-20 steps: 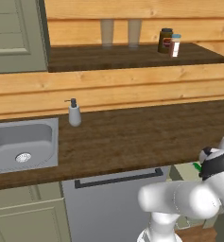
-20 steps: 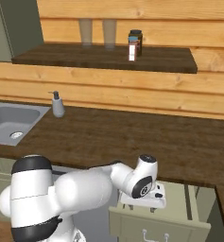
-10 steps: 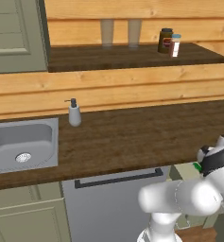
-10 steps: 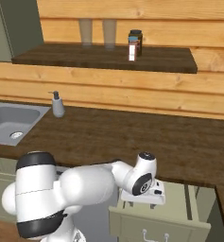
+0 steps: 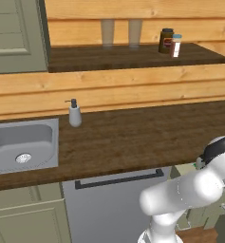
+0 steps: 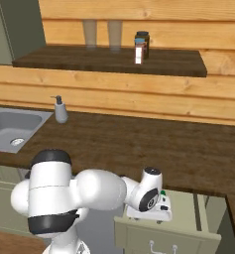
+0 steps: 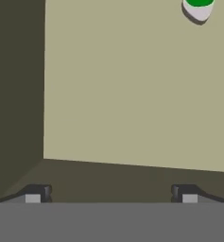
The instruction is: Pick up the knife from the drawer and place it on the cutting board. Then place the meat from the plate to the cutting board.
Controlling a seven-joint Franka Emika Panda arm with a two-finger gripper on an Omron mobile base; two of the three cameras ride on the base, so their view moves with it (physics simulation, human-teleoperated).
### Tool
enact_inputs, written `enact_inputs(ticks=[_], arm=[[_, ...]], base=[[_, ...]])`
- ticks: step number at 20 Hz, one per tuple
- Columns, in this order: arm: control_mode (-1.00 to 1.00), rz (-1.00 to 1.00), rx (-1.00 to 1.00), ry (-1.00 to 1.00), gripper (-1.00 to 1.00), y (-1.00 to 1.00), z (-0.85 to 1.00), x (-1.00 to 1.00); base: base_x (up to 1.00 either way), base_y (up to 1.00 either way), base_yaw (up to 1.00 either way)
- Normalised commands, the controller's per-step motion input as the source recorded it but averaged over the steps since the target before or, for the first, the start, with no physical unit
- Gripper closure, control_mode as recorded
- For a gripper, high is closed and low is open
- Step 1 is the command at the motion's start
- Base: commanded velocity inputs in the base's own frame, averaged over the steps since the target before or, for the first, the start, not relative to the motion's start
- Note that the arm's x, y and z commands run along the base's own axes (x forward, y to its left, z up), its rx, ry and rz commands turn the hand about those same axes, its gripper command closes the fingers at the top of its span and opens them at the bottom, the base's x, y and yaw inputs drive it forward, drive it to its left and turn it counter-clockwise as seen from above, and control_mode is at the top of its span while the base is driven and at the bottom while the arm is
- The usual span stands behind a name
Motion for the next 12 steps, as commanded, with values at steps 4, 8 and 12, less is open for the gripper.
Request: enact_inputs(ticks=[4,8,12], arm=[[-1.00,0.00,0.00,0.08,-1.00,-0.02,-0.02,-0.11],[-1.00,0.00,0.00,0.09,-1.00,-0.06,0.00,-0.38],[-1.00,0.00,0.00,0.06,-1.00,-0.09,-0.05,-0.48]], base=[[0.00,0.00,0.00],[0.00,0.00,0.00],[0.00,0.00,0.00]])
